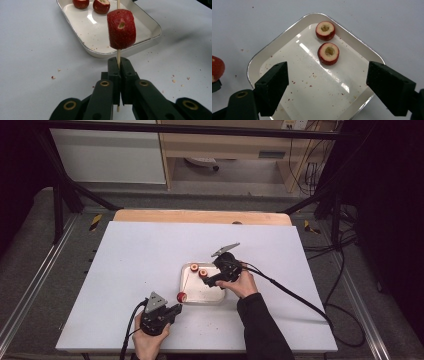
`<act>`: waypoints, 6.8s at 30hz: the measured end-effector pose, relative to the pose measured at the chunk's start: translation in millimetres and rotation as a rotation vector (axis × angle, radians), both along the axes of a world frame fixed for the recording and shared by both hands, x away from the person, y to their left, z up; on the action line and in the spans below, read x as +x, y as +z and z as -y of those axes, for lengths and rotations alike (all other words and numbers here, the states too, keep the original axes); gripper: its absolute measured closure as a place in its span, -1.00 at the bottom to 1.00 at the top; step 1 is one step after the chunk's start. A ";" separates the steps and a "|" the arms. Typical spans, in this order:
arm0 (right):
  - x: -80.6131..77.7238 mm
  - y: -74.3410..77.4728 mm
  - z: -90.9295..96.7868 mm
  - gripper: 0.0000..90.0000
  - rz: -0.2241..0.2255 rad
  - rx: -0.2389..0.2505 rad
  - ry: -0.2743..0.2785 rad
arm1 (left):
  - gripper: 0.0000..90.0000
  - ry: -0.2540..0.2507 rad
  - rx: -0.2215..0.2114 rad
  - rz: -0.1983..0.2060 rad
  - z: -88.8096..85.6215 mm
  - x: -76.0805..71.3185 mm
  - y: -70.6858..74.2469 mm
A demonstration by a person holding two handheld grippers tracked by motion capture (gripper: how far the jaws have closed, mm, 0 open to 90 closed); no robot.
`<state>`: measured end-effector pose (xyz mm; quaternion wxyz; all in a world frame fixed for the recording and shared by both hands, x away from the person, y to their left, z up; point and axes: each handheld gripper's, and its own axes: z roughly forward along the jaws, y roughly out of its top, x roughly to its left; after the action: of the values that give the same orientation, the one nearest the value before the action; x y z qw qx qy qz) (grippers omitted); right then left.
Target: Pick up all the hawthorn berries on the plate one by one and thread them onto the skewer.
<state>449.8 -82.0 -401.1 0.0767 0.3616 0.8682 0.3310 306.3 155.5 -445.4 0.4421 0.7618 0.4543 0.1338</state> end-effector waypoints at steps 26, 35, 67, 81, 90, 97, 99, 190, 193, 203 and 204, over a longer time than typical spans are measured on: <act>27.7 -15.8 -33.4 -0.04 -0.170 0.068 -0.257 | 0.96 -0.006 -0.005 -0.013 -3.0 1.6 -2.9; 32.3 -21.5 -34.1 0.14 -0.222 0.047 -0.311 | 0.96 -0.006 -0.004 -0.014 -3.0 1.6 -3.3; 5.6 2.9 -17.6 0.35 -0.157 0.181 -0.267 | 0.95 -0.017 0.009 -0.002 4.6 -0.1 -2.6; -33.4 6.0 21.0 0.35 -0.050 0.510 -0.262 | 0.96 -0.050 0.005 0.004 26.0 -4.6 -0.8; -45.5 6.9 30.8 0.35 0.007 0.633 -0.271 | 0.96 -0.072 -0.021 -0.009 39.9 -7.7 -1.2; -53.2 10.0 29.3 0.35 0.057 0.705 -0.271 | 0.96 -0.064 -0.055 -0.026 44.9 -7.1 -1.4; -54.2 10.6 29.4 0.35 0.067 0.712 -0.272 | 0.96 -0.061 -0.066 -0.028 45.6 -7.1 -1.1; -59.2 11.0 45.7 0.36 0.053 0.671 -0.192 | 0.97 -0.026 -0.198 -0.007 57.8 -9.6 1.5; -59.6 12.9 47.4 0.36 0.026 0.688 -0.202 | 0.97 -0.027 -0.195 -0.009 54.3 -8.6 1.2; -57.4 14.9 48.5 0.37 -0.027 0.699 -0.219 | 0.97 -0.022 -0.175 0.024 51.6 -10.0 4.2; -57.7 15.2 48.3 0.37 -0.014 0.707 -0.216 | 0.97 -0.027 -0.167 0.027 53.3 -10.9 4.7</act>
<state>392.1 -130.3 -385.9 -0.0244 0.4574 0.6576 0.5981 295.4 102.2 -440.6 0.5118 0.7265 0.4475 0.0998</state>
